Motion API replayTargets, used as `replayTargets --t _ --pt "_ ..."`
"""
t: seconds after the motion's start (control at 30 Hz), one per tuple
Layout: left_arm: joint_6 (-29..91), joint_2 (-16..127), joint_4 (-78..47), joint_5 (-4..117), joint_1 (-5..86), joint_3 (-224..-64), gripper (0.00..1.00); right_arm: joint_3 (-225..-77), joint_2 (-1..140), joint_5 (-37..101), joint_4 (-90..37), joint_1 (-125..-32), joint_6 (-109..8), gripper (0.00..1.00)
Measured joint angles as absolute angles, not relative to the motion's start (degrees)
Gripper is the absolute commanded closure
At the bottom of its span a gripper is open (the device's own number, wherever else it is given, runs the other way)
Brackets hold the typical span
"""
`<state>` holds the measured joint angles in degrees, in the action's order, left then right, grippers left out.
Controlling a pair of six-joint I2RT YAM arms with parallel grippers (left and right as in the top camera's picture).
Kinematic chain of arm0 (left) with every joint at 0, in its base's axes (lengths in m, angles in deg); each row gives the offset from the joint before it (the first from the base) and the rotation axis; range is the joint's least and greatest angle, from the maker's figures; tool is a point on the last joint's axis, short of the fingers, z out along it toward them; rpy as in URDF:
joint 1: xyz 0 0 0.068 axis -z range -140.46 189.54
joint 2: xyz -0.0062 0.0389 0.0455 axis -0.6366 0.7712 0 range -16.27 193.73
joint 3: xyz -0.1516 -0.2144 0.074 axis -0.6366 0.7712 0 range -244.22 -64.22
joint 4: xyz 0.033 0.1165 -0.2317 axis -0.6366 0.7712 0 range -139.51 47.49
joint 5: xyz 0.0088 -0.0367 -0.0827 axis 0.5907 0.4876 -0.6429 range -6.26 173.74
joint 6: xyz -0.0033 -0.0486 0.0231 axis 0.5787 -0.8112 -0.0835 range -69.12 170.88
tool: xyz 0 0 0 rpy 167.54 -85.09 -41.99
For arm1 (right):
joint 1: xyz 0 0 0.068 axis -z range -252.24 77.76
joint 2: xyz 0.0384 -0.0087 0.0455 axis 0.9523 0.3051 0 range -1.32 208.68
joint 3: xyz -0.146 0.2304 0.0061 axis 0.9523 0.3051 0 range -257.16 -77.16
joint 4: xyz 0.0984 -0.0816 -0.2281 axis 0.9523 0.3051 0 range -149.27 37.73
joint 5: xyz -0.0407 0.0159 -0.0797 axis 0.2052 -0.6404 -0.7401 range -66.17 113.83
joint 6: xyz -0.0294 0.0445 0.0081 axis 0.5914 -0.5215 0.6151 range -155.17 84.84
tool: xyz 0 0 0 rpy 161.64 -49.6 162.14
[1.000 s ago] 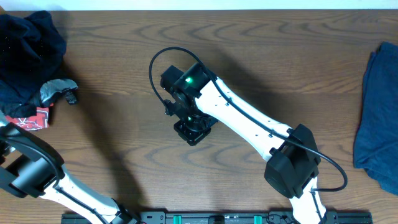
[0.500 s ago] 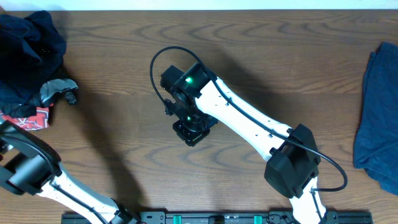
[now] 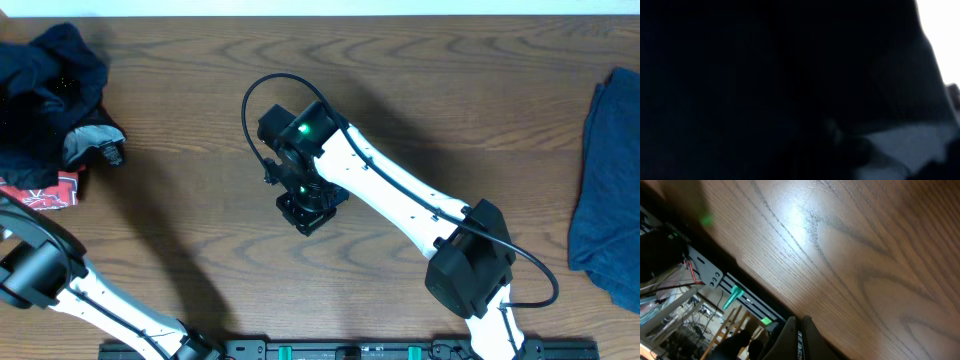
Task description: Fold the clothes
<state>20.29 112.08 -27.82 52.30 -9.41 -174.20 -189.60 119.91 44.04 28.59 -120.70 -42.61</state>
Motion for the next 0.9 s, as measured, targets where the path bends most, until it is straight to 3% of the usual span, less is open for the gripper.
replayTargets --t 0.4,0.9 --pt "21.0 112.1 -18.3 53.2 -15.9 -173.8 0.94 -189.6 119.9 44.0 28.6 -120.7 -43.0 0.97" --pt "24.3 109.6 -16.0 62.4 -10.5 -168.8 0.94 -189.6 119.9 44.3 29.4 -120.7 -44.9 0.97"
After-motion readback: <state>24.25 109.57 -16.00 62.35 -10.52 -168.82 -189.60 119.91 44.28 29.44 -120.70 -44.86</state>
